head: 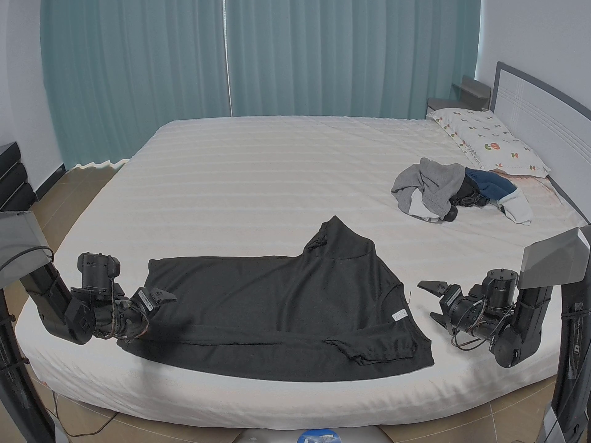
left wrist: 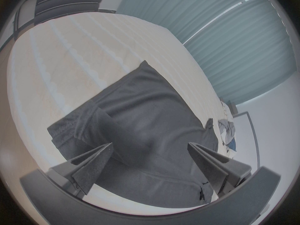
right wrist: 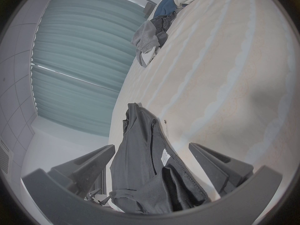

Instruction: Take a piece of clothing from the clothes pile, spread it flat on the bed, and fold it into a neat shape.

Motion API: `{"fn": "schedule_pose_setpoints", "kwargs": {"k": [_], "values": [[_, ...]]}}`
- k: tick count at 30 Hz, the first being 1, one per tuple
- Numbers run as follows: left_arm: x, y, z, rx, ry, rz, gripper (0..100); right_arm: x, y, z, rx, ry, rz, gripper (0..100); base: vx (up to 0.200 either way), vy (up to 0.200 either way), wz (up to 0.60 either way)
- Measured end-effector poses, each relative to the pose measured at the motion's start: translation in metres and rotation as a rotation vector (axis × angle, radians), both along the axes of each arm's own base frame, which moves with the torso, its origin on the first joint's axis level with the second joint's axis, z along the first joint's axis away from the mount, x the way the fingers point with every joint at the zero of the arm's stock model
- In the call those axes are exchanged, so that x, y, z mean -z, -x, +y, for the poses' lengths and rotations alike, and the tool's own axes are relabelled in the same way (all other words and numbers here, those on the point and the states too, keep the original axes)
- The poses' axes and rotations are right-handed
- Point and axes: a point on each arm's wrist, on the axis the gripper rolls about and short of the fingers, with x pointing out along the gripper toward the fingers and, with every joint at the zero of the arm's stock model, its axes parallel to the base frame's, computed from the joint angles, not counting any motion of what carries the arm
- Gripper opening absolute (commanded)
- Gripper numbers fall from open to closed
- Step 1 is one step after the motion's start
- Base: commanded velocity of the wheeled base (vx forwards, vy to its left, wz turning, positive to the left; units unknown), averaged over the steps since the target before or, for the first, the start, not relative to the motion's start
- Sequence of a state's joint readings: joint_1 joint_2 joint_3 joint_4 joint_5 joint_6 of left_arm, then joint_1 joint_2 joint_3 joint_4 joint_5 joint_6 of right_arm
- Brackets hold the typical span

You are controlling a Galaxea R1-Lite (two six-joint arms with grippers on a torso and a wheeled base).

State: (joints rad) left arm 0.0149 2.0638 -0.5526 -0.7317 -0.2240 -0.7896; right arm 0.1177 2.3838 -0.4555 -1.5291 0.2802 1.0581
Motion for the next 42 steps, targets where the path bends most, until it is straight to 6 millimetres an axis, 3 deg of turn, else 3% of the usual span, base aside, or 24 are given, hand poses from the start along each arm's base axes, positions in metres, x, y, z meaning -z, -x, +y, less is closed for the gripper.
{"fn": "schedule_pose_setpoints", "kwargs": {"k": [9, 23, 33, 42], "values": [[0.008, 0.013, -0.014, 0.064, -0.054, 0.045, 100, 0.000, 0.000, 0.000, 0.000, 0.000, 0.000, 100, 0.000, 0.000, 0.00], [0.019, 0.011, -0.019, 0.049, -0.103, 0.094, 100, 0.000, 0.000, 0.000, 0.000, 0.000, 0.000, 100, 0.000, 0.000, 0.00], [0.029, -0.006, -0.017, -0.013, -0.133, 0.089, 100, 0.000, 0.000, 0.000, 0.001, 0.000, 0.000, 100, 0.000, 0.000, 0.00], [0.022, -0.041, -0.008, -0.193, -0.016, -0.054, 100, 0.001, 0.000, 0.000, -0.001, 0.006, 0.000, 100, 0.000, 0.000, 0.00]]}}
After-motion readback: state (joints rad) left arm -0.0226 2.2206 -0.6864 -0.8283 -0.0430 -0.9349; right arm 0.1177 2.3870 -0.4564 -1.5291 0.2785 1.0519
